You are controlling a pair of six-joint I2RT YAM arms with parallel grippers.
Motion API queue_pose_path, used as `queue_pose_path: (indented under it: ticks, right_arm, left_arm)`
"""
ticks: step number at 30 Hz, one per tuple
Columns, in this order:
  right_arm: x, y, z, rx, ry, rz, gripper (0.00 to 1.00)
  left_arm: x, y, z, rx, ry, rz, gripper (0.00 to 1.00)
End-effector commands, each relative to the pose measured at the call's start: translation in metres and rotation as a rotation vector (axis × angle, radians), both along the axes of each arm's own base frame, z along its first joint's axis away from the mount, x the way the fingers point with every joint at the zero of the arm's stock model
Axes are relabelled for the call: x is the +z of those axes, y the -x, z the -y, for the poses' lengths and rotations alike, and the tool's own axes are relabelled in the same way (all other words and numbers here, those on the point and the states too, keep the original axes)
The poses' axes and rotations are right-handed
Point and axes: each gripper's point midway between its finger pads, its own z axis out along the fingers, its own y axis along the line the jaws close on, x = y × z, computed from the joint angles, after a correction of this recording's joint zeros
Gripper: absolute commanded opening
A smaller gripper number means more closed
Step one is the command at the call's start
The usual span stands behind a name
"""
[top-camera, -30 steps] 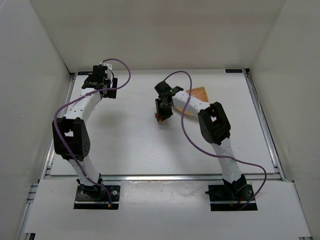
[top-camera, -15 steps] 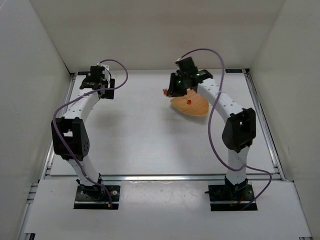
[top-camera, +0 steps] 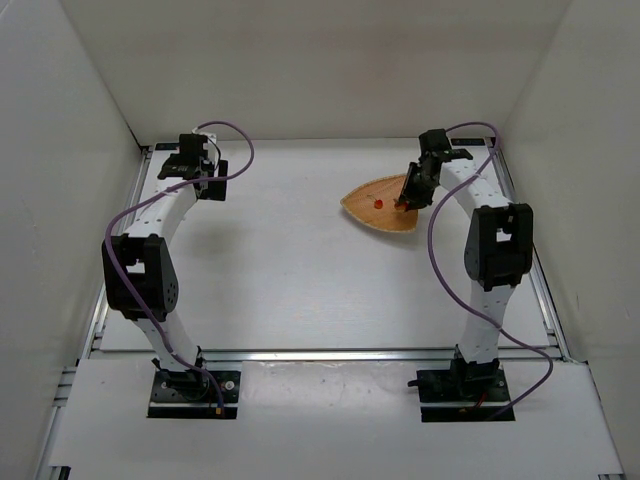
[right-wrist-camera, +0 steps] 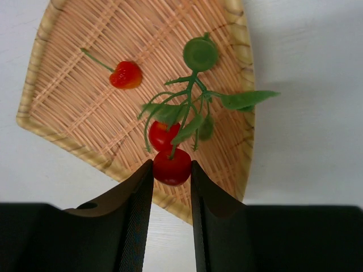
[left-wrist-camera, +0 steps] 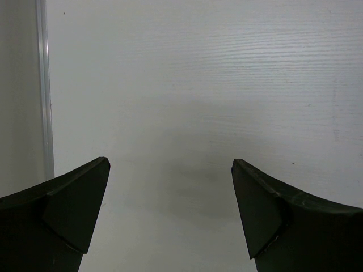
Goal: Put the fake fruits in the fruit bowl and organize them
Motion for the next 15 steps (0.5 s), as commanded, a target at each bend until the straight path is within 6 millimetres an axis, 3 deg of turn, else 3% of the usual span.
queue_pose_path:
  ticks: [1, 7, 9, 11, 14, 15]
  right_arm:
    - [0.004, 0.0, 0.0, 0.024, -0.005, 0.011, 0.05]
    - [0.006, 0.003, -0.008, 0.056, -0.044, 0.006, 0.2]
    - [0.006, 0.003, -0.01, 0.061, -0.053, 0.005, 0.34]
    - [0.01, 0.002, -0.006, 0.052, -0.036, 0.018, 0.6]
    - [0.025, 0.002, 0.004, 0.037, -0.029, 0.054, 0.75]
    - [0.03, 0.004, 0.005, 0.037, -0.029, 0.057, 0.75]
  left_arm:
    - [0.028, 0.004, -0.001, -0.001, 0.017, 0.065, 1.0]
    - [0.028, 0.002, -0.001, -0.001, 0.017, 0.065, 1.0]
    - [0.028, 0.002, -0.001, -0.001, 0.017, 0.065, 1.0]
    - [0.027, 0.004, -0.001, -0.001, 0.016, 0.056, 1.0]
    - [0.027, 0.004, -0.003, 0.005, 0.01, 0.056, 1.0]
    - [0.031, 0.004, -0.003, 0.005, 0.01, 0.065, 1.0]
